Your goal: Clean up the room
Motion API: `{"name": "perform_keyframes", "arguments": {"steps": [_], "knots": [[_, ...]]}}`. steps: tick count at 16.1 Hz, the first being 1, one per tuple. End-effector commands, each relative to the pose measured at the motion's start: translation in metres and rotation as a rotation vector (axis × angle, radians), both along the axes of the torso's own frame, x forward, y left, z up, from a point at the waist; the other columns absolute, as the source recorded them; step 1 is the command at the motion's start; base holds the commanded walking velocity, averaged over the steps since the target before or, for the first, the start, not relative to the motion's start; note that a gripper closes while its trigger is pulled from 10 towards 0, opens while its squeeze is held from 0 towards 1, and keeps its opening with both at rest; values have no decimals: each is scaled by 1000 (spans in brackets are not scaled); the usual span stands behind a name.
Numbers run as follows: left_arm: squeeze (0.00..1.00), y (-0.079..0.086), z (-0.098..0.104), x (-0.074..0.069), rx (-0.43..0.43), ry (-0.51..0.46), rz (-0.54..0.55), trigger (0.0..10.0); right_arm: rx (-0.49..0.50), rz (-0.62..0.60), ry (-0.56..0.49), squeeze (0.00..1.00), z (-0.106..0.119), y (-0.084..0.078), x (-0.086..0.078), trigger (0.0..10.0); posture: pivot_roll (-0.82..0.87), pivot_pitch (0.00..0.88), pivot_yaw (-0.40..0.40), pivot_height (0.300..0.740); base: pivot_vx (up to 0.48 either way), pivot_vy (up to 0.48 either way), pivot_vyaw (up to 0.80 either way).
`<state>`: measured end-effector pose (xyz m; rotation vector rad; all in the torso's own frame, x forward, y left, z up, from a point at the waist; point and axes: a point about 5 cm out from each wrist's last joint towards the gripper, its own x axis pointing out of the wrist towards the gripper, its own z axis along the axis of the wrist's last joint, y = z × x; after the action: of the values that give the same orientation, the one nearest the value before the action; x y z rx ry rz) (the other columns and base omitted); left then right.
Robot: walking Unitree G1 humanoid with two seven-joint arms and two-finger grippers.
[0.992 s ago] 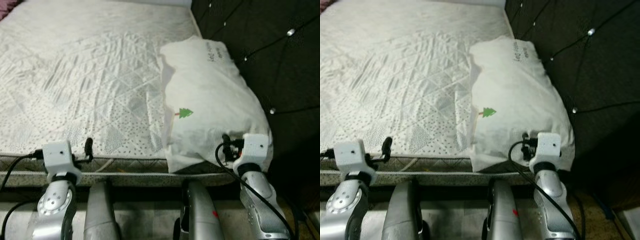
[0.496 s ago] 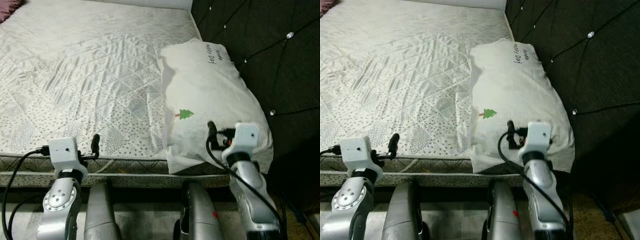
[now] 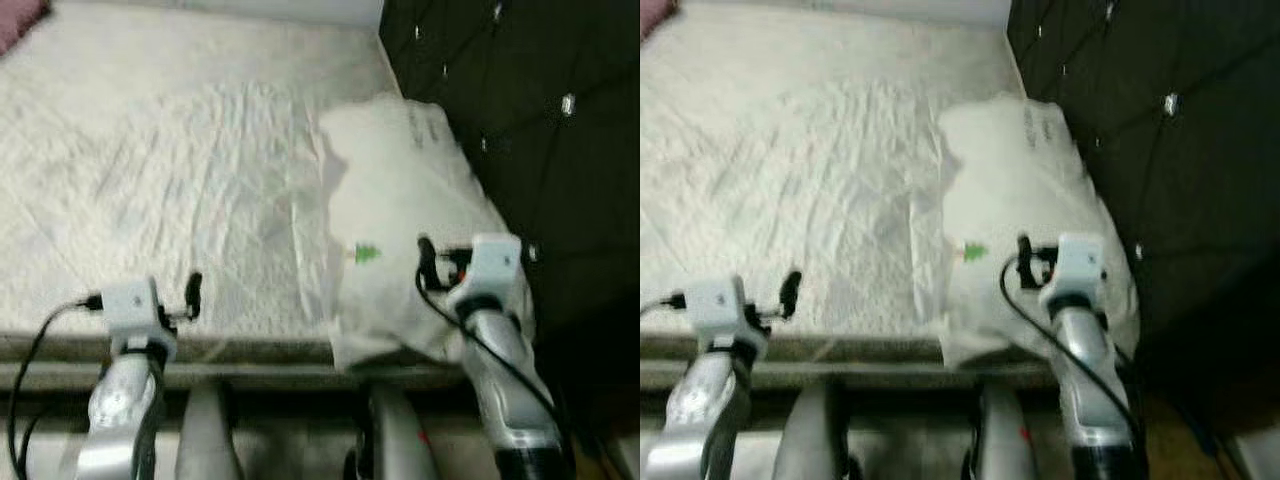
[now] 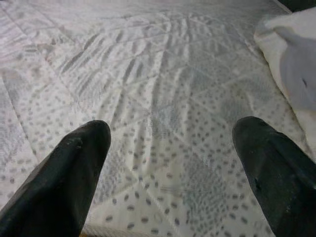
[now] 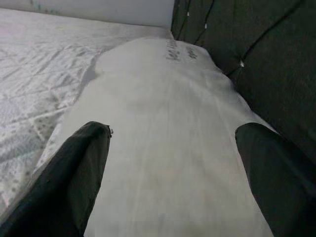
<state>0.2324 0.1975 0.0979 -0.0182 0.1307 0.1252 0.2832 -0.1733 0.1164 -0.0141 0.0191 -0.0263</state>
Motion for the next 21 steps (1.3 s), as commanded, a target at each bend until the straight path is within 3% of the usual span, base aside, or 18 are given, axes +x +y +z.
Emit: {"name": "perform_keyframes", "arguments": {"steps": [1, 4, 12, 19, 21], "knots": [[0, -4, 0, 1, -3, -2, -19, 10000, 1, -8, -4, 0, 3, -4, 2, 10000, 12, 49, -84, 695, 0, 0, 0], [0, -5, 1, 2, 0, -6, -21, 10000, 1, -9, -3, 0, 3, -4, 3, 10000, 11, 49, -86, 738, 0, 0, 0], [0, -5, 2, 4, -15, -23, -34, 10000, -1, -24, -2, 0, 2, -5, 4, 10000, 14, 47, -84, 740, 0, 0, 0], [0, -10, 3, 7, -37, -20, -61, 10000, 22, -57, 28, 0, -4, -6, 5, 10000, 15, 49, -84, 740, 0, 470, 0], [0, -10, 3, 7, -36, -21, -62, 10000, 24, -55, 37, 0, -6, -5, 6, 10000, 19, 50, -85, 740, 0, 480, -688]]}}
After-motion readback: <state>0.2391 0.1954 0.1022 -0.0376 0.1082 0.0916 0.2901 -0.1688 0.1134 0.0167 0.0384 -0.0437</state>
